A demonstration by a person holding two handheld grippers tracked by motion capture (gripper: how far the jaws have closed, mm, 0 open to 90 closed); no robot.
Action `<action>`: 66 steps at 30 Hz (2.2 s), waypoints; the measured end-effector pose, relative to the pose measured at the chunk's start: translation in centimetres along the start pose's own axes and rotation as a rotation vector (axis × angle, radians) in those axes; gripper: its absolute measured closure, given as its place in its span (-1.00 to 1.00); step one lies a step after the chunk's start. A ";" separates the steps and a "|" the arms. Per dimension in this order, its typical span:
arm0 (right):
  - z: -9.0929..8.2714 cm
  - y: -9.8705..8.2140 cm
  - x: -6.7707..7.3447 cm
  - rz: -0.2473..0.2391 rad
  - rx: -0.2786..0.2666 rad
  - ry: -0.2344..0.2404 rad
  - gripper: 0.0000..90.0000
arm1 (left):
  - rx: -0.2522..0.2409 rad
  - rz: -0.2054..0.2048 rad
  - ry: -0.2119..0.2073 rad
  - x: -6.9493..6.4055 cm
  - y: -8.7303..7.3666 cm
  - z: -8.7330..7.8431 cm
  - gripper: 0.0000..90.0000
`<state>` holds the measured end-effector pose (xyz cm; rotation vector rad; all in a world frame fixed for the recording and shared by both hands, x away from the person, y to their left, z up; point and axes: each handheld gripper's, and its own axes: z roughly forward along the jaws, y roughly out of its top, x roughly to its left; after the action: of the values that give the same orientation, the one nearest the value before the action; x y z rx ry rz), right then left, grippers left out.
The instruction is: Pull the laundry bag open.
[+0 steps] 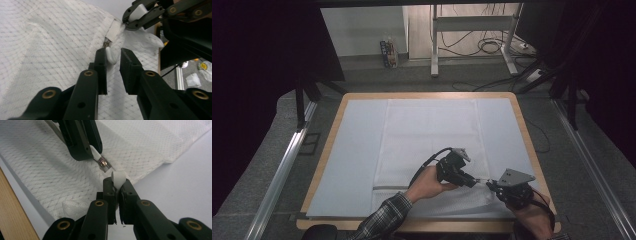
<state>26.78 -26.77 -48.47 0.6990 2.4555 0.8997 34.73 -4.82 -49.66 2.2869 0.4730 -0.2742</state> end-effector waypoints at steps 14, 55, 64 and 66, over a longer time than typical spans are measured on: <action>0.3 -0.2 -0.3 0.027 0.023 0.027 0.84 | -0.040 0.005 0.015 -0.3 -0.2 -0.4 0.93; 1.9 0.8 -2.3 0.145 0.049 0.158 0.91 | -0.025 0.031 0.000 0.3 -1.1 -1.3 0.94; 2.0 0.7 -2.2 0.150 0.069 0.148 0.91 | -0.006 0.040 0.029 0.2 -1.6 -1.7 0.94; 2.1 0.4 -2.4 0.154 0.070 0.148 0.91 | -0.011 0.032 0.026 0.3 -1.8 -1.9 0.94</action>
<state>29.90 -26.90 -49.10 0.8849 2.6019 0.9576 34.34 -2.23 -49.67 2.2880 0.4503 -0.2255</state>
